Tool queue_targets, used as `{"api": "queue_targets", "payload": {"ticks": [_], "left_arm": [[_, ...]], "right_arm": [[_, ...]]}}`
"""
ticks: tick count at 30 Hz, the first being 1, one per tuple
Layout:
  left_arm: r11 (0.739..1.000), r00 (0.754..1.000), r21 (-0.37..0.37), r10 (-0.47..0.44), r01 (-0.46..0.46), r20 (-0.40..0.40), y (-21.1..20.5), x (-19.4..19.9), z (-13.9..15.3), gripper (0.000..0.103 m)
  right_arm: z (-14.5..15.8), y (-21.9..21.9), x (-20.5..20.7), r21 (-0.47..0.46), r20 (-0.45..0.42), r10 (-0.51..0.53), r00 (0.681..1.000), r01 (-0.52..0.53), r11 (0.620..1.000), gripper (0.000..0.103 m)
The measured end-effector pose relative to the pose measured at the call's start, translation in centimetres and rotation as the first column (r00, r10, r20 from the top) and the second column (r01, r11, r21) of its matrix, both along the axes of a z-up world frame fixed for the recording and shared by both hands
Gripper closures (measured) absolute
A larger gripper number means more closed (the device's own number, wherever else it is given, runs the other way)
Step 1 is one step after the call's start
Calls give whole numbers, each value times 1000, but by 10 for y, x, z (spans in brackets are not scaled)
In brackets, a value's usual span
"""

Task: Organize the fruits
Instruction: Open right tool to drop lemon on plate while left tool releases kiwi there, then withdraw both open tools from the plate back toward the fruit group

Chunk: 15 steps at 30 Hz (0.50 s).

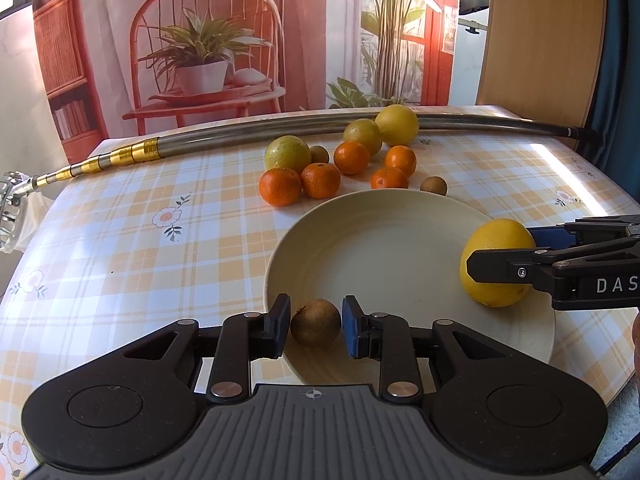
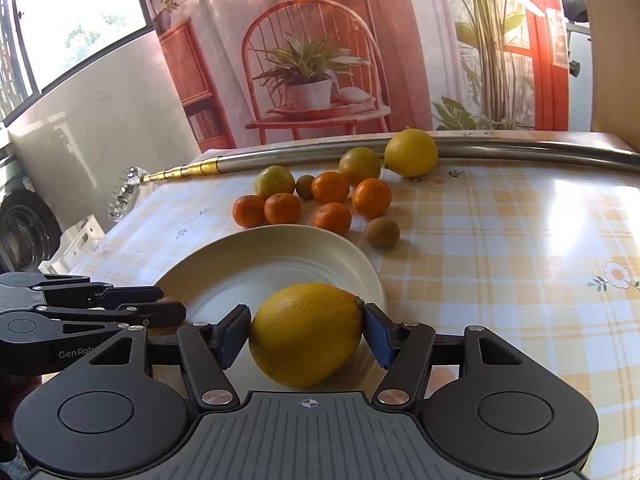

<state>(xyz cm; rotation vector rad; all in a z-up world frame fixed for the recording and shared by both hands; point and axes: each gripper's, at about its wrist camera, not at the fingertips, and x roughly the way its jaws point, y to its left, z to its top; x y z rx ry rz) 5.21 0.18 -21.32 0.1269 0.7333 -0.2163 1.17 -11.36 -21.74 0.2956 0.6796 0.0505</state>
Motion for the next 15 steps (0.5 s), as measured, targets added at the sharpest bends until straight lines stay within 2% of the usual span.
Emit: {"api": "queue_targets", "payload": {"ticks": [8,15], "left_arm": [[1000,1000,-7,-15,15,-4,-1,0,0,65],[1000,1000,-8,-17,17,-4,-1,0,0,63]], "right_arm": [[4,-1,-4,-16,33,-21,999,22,1000,42],[5,-3,-5,-18,45,-33,998,34,999,42]]}}
